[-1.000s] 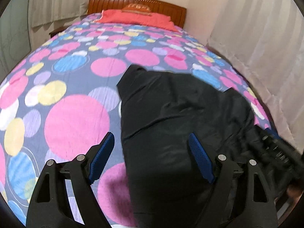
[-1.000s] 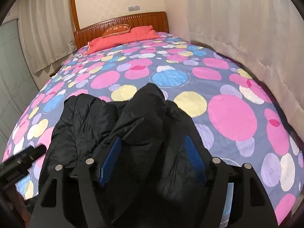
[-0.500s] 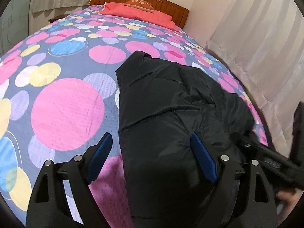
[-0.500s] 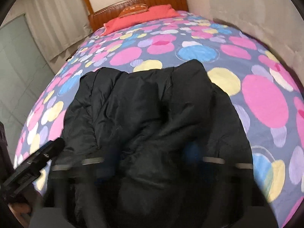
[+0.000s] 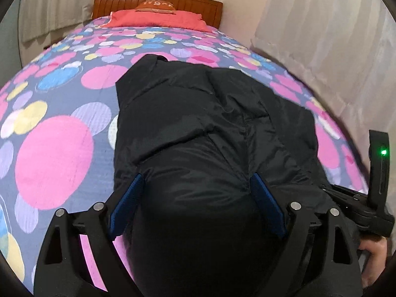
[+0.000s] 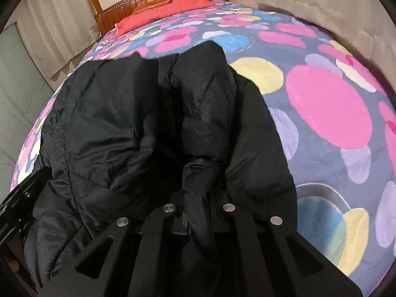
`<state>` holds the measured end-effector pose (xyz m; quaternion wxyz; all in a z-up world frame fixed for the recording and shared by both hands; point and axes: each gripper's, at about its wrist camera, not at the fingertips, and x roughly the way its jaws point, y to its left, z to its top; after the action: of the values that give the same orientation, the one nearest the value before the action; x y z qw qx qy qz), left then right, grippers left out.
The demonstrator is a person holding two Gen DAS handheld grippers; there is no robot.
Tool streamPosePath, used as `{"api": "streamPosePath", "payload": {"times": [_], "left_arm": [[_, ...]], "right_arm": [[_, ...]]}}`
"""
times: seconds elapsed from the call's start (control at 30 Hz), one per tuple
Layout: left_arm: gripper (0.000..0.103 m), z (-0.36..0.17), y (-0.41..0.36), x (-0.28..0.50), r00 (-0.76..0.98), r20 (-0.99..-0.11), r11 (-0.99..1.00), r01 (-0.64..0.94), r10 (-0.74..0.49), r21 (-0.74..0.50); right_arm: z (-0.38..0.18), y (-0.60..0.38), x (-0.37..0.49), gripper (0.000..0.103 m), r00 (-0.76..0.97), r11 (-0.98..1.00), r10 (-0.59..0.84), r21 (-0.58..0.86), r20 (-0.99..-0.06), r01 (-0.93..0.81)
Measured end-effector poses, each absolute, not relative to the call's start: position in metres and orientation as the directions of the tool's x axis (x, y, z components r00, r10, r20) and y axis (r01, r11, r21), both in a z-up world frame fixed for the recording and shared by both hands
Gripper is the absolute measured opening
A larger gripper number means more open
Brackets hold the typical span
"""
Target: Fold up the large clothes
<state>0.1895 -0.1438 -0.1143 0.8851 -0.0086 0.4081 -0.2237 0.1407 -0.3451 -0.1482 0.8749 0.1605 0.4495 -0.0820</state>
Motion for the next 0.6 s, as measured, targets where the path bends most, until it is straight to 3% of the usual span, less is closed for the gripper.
{"api": "streamPosePath", "payload": {"times": [0.3,0.4,0.47,0.6], "left_arm": [[0.087,-0.119,-0.139,0.195,0.549,-0.715,0.884,0.414,-0.432,-0.216],[0.087,-0.111,-0.127,0.192,0.538,-0.708,0.875,0.414,-0.458,-0.252],[0.087,-0.103,-0.11,0.189,0.546,-0.693,0.875,0.386,-0.472,-0.292],[0.087,-0.088,-0.085,0.19,0.598,-0.658,0.889,0.313,-0.459,-0.336]], "right_arm": [[-0.144,-0.343,0.137,0.009,0.596,0.934,-0.022,0.197,-0.802,0.299],[-0.127,-0.339,0.125,0.024,0.59,0.935,-0.062,0.16,-0.805,0.316],[-0.105,-0.338,0.113,0.041,0.603,0.932,-0.132,0.109,-0.786,0.346],[-0.061,-0.328,0.101,0.043,0.67,0.934,-0.212,0.054,-0.711,0.352]]}}
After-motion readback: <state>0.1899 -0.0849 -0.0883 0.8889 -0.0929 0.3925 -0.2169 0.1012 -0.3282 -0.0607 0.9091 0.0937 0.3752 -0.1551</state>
